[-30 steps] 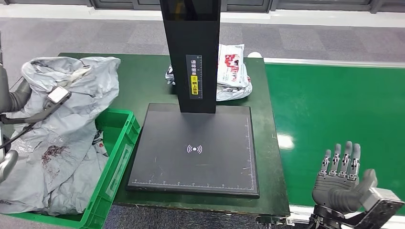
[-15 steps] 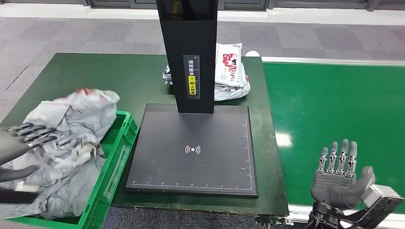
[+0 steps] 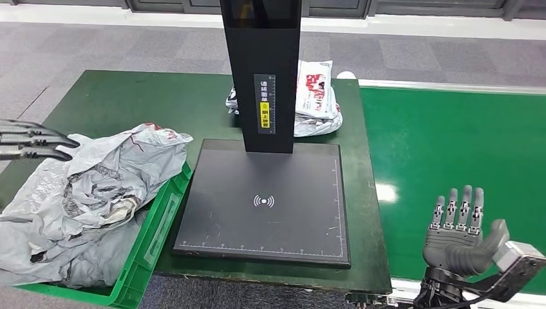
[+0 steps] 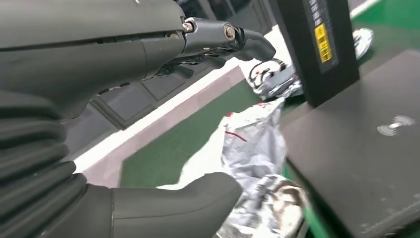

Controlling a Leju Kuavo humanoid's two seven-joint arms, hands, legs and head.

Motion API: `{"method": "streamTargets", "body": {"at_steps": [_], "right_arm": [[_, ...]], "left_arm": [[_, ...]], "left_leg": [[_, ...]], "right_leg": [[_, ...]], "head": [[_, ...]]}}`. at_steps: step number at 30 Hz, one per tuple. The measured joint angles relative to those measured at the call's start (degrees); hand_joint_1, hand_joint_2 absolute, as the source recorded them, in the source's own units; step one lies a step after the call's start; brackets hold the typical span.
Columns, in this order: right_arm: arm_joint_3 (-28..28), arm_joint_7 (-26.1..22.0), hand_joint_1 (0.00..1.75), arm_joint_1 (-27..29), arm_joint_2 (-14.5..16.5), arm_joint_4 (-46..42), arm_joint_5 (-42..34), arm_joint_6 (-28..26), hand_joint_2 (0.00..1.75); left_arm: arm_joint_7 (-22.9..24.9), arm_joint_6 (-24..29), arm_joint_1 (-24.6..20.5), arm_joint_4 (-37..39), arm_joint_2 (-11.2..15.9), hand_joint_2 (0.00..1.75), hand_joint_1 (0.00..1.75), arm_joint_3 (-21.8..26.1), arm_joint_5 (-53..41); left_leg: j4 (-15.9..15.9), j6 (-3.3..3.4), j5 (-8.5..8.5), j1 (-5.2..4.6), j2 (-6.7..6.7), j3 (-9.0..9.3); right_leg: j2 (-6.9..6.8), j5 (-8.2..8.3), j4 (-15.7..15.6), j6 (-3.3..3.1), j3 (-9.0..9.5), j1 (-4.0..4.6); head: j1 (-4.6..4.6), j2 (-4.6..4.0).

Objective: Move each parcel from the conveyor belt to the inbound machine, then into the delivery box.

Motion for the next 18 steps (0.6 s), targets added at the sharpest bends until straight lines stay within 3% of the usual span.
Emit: {"method": "streamTargets", "body": {"at_steps": [1,5,7,9,11,14,17,18], "right_arm": [[0.0,0.0,0.00,0.1,0.0,0.0,0.0,0.0,0.00],[0.0,-0.1,0.00,0.2,-0.1,0.0,0.0,0.0,0.00],[-0.1,-0.3,0.00,0.2,-0.1,0.0,0.0,0.0,0.00],[-0.4,-0.7,0.00,0.4,-0.1,0.0,0.1,0.2,0.00],[-0.9,-1.0,0.00,0.8,0.2,0.0,0.7,0.9,0.00],[-1.5,-0.8,0.00,1.4,1.3,-0.4,2.6,1.9,0.00],[-1.7,-0.7,0.00,2.0,2.4,-0.7,4.0,2.1,0.00],[-1.7,-0.7,0.00,2.1,2.6,-0.7,4.1,2.1,0.00]], "left_arm": [[0.1,0.0,0.7,0.6,1.4,1.75,0.00,0.7,0.1],[0.8,0.3,3.3,2.4,5.0,0.00,0.00,2.8,0.1],[2.3,2.1,6.1,4.7,7.1,0.87,0.00,4.9,-0.8],[5.5,7.2,12.3,9.0,10.3,1.75,0.00,9.1,-4.2],[11.3,18.4,23.3,15.2,13.4,1.75,0.00,16.6,-8.8],[21.1,45.9,40.0,21.9,15.4,1.75,0.00,31.2,-7.9],[21.6,72.5,51.6,23.1,16.3,1.75,0.00,39.2,1.6],[21.0,76.5,53.3,23.0,16.5,1.75,0.00,39.9,3.5]], "left_leg": [[0.0,-0.01,0.00,0.00,0.02,0.01],[0.0,-0.02,0.01,0.00,0.04,0.04],[0.0,-0.01,0.03,0.01,0.00,0.06],[0.0,0.04,0.06,-0.04,-0.17,0.15],[0.0,0.08,0.12,-0.16,-0.48,0.30],[-0.1,-0.05,0.23,-0.11,-0.40,0.19],[-0.1,-0.06,0.24,-0.23,0.12,0.30],[-0.1,-0.05,0.24,-0.27,0.18,0.34]], "right_leg": [[0.01,0.01,0.0,0.00,-0.01,0.00],[0.06,0.02,0.0,-0.01,-0.03,0.01],[0.00,0.00,0.0,-0.02,-0.04,0.02],[-0.20,-0.04,0.0,0.01,0.09,-0.01],[-0.51,-0.11,0.0,0.08,0.38,-0.12],[-0.48,0.10,0.1,-0.10,0.22,-0.11],[0.03,0.23,0.1,-0.13,0.08,-0.24],[0.10,0.24,0.1,-0.12,0.09,-0.28]], "head": [[0.00,0.00],[0.00,0.00],[0.00,0.00],[0.00,0.00],[0.01,0.00],[0.01,0.00],[-0.03,0.00],[-0.03,0.00]]}}
